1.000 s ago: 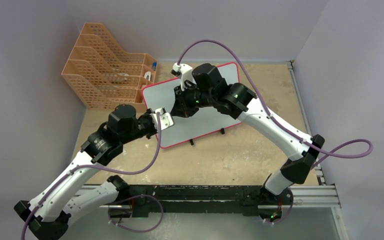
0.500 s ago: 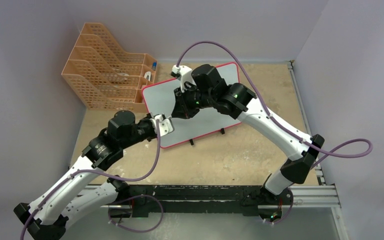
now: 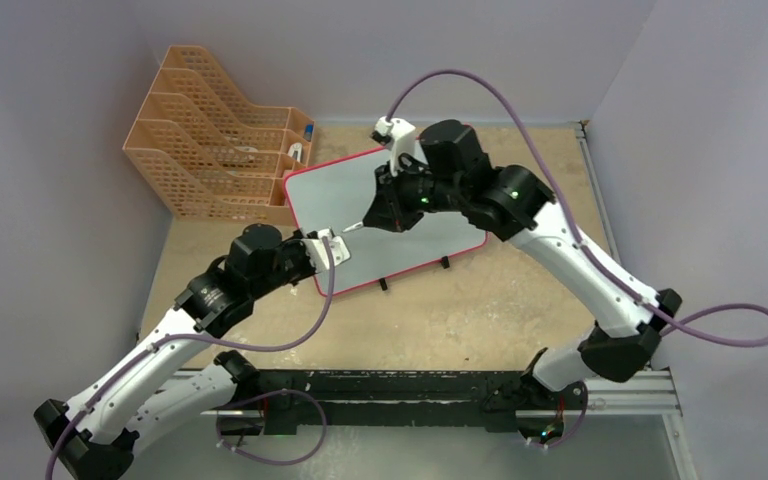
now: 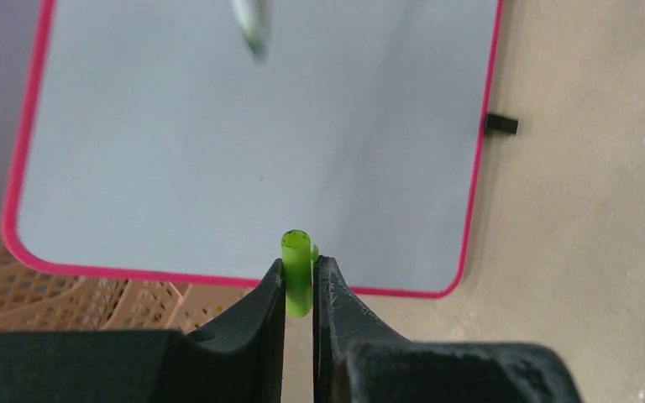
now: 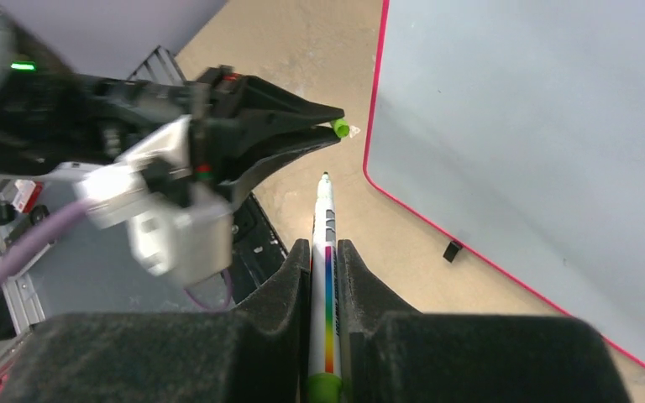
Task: Write a sentence on the whiteboard
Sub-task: Open the whiteboard marker at the center of the board.
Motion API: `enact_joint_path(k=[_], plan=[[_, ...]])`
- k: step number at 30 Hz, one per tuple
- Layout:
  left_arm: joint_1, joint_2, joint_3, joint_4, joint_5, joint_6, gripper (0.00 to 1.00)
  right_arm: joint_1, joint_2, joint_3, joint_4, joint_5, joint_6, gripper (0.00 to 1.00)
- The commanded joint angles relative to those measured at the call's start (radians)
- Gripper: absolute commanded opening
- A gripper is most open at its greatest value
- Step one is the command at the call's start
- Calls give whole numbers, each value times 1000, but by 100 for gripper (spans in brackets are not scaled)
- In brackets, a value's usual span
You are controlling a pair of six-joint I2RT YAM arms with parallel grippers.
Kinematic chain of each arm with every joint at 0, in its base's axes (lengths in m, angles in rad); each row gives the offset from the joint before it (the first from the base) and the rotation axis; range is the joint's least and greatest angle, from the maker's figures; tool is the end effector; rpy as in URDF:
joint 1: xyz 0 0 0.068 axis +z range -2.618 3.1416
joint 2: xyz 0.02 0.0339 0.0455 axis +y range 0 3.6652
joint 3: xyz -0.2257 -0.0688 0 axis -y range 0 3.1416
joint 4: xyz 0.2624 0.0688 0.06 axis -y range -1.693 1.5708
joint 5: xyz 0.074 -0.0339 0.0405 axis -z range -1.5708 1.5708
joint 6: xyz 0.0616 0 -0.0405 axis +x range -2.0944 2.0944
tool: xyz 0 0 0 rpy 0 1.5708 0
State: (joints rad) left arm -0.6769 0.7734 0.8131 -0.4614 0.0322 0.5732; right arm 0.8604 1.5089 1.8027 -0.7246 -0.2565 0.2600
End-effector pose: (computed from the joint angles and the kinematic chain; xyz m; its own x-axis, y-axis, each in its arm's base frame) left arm 0.1874 -0.1531 0.2860 0.0839 0.6280 -0.7737 0.7183 0.5001 0.4837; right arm 0.2237 0.2840 0.4164 -0.4903 -0.1887 -0.8509 -0.7839 0.5221 0.3360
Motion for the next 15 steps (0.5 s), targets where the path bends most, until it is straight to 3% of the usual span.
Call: enact_joint_path(k=[1, 6, 15], plan=[[4, 0, 2, -67, -84, 5, 0, -16, -88, 72, -38, -33, -19, 0], [4, -2, 41, -118, -109, -64, 0, -21, -136, 61, 7, 24, -17, 0], [4, 2, 111, -194, -314, -352, 0, -23, -271, -175, 241, 276, -18, 0]])
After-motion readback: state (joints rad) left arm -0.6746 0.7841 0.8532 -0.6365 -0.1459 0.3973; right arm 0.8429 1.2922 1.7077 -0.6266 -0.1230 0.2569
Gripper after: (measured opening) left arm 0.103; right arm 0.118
